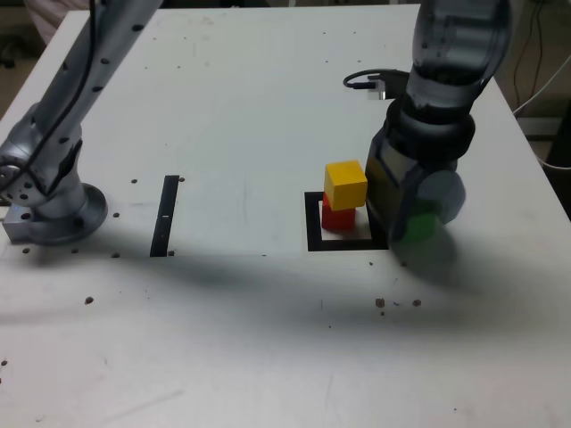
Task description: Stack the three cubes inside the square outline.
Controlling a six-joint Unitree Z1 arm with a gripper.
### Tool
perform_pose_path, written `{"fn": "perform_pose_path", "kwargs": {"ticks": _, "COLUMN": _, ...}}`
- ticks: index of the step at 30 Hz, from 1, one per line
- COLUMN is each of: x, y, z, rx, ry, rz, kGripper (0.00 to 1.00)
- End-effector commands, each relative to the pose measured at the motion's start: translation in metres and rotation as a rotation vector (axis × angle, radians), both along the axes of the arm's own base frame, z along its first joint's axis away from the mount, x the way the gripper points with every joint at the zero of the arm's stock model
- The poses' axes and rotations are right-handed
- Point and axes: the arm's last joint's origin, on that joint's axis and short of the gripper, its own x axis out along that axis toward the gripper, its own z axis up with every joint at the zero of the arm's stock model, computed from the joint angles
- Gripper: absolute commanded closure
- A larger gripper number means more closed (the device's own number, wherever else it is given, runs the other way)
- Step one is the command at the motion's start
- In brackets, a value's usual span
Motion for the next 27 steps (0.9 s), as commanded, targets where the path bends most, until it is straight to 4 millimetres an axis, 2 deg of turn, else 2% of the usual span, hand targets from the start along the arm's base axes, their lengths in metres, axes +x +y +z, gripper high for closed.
{"fn": "perform_pose_path", "kwargs": {"ticks": 1, "x": -0.001, "y": -0.006, "z": 0.007, "rx": -0.003, "ry": -0.032, "rz": -0.021, "kGripper": 0.74}}
{"fn": "perform_pose_path", "kwargs": {"ticks": 9, "x": -0.013, "y": -0.040, "z": 0.032, "rx": 0.000, "ry": -0.089, "rz": -0.116, "kGripper": 0.75}}
{"fn": "perform_pose_path", "kwargs": {"ticks": 14, "x": -0.033, "y": -0.055, "z": 0.062, "rx": 0.019, "ry": -0.139, "rz": -0.169, "kGripper": 0.75}}
{"fn": "perform_pose_path", "kwargs": {"ticks": 17, "x": -0.049, "y": -0.055, "z": 0.087, "rx": 0.041, "ry": -0.173, "rz": -0.198, "kGripper": 0.76}}
{"fn": "perform_pose_path", "kwargs": {"ticks": 21, "x": -0.067, "y": -0.047, "z": 0.111, "rx": 0.068, "ry": -0.177, "rz": -0.230, "kGripper": 0.76}}
{"fn": "perform_pose_path", "kwargs": {"ticks": 27, "x": -0.084, "y": -0.030, "z": 0.125, "rx": 0.092, "ry": -0.120, "rz": -0.290, "kGripper": 0.76}}
